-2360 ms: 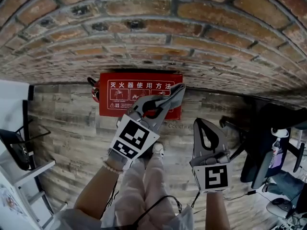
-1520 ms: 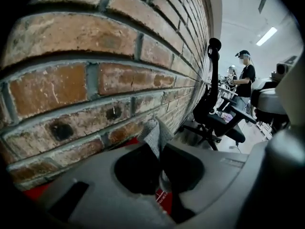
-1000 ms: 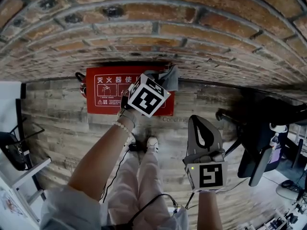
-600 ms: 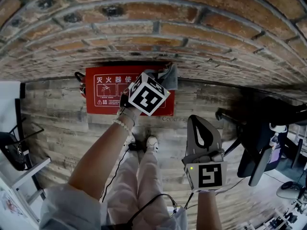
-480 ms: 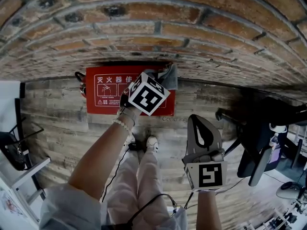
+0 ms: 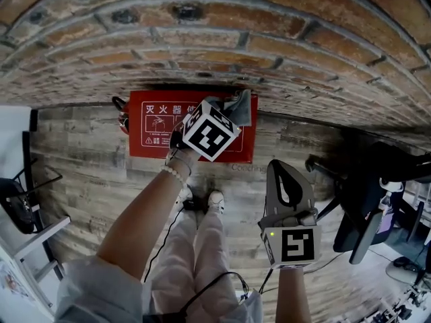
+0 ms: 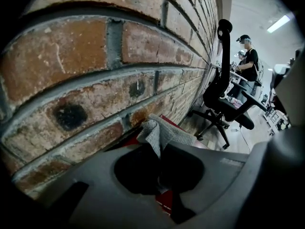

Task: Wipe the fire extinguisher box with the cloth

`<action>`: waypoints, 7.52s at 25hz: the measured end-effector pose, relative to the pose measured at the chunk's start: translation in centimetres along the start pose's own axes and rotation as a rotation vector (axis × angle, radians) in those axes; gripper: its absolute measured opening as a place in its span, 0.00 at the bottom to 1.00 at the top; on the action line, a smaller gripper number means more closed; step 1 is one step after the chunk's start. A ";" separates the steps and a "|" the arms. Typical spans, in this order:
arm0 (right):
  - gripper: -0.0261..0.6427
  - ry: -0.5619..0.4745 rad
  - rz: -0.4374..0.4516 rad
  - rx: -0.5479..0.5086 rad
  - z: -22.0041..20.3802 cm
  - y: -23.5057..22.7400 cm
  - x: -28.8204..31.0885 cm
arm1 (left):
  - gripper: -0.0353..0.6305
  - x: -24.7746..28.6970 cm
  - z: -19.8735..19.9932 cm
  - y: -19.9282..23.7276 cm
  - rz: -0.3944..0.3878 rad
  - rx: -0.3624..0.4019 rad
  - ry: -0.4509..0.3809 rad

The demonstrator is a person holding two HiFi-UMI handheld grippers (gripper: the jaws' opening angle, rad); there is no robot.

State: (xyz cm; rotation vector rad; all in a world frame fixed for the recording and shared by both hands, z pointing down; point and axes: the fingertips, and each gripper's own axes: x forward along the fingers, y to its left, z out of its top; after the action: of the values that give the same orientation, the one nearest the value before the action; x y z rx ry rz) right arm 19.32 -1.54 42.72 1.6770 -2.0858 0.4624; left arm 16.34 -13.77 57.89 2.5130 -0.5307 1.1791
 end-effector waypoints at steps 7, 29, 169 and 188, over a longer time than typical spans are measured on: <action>0.05 0.004 0.020 -0.017 0.4 1.5 0.7 | 0.08 -1.3 -1.3 1.6 0.025 -0.011 -0.001; 0.05 0.020 0.104 -0.092 2.1 7.7 3.5 | 0.08 -6.6 -6.6 7.5 0.091 -0.053 0.007; 0.05 0.070 0.018 -0.014 -3.4 2.7 -0.1 | 0.08 -3.3 -7.1 -8.0 -0.072 -0.154 -0.023; 0.05 0.072 0.071 -0.053 -1.7 6.5 2.1 | 0.08 -6.6 -10.6 -3.8 -0.008 -0.150 -0.017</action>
State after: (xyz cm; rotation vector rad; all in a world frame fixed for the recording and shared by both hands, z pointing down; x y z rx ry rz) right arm 12.77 -1.02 45.34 1.5383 -2.0921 0.4775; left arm 7.13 -4.55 58.75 2.3972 -0.5907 1.0746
